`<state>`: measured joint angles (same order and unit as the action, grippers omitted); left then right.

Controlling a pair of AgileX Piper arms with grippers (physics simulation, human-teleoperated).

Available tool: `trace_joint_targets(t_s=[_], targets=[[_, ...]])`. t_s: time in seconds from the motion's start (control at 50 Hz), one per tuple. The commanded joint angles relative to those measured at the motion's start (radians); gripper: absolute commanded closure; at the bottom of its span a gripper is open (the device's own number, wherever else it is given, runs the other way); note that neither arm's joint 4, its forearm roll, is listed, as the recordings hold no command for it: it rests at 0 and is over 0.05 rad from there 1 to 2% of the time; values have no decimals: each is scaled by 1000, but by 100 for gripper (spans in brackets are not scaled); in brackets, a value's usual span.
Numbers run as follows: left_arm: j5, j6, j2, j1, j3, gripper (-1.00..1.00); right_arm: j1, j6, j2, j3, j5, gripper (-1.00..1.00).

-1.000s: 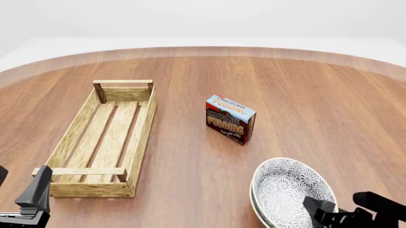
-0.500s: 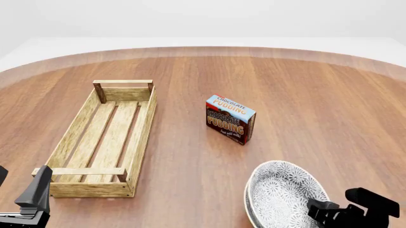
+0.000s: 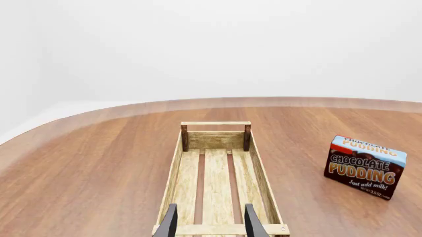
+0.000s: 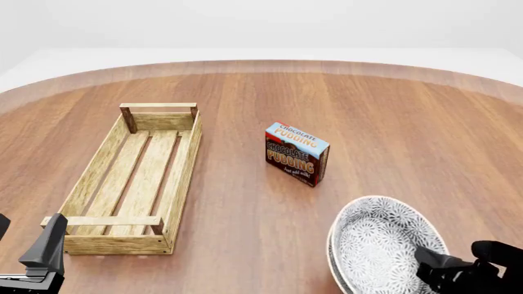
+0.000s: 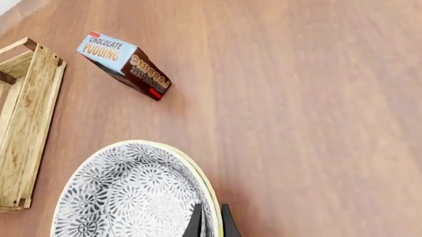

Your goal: Stack the left bowl on the right bowl and place them in the tray.

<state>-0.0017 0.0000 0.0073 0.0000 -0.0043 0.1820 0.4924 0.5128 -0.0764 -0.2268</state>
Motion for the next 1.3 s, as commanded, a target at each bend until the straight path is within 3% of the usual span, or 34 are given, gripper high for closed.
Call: trace_joint_targets(t_s=[0.02, 0.32, 0.48, 0.9, 1.0, 1.3], targets=[[0, 0, 0, 0, 0, -100, -51, -48, -83, -163, -138, 100], [0, 0, 0, 0, 0, -100, -59, -76, 2, -351, -141, 100], [0, 0, 0, 0, 0, -100, -35, -92, 125, -439, -73, 100], [0, 0, 0, 0, 0, -100, 99, -148, 448, -796, -4, 100], [0, 0, 0, 0, 0, -100, 96, -170, 524, -873, 7, 100], [0, 0, 0, 0, 0, -100, 183, -183, 740, -1063, 84, 100]])
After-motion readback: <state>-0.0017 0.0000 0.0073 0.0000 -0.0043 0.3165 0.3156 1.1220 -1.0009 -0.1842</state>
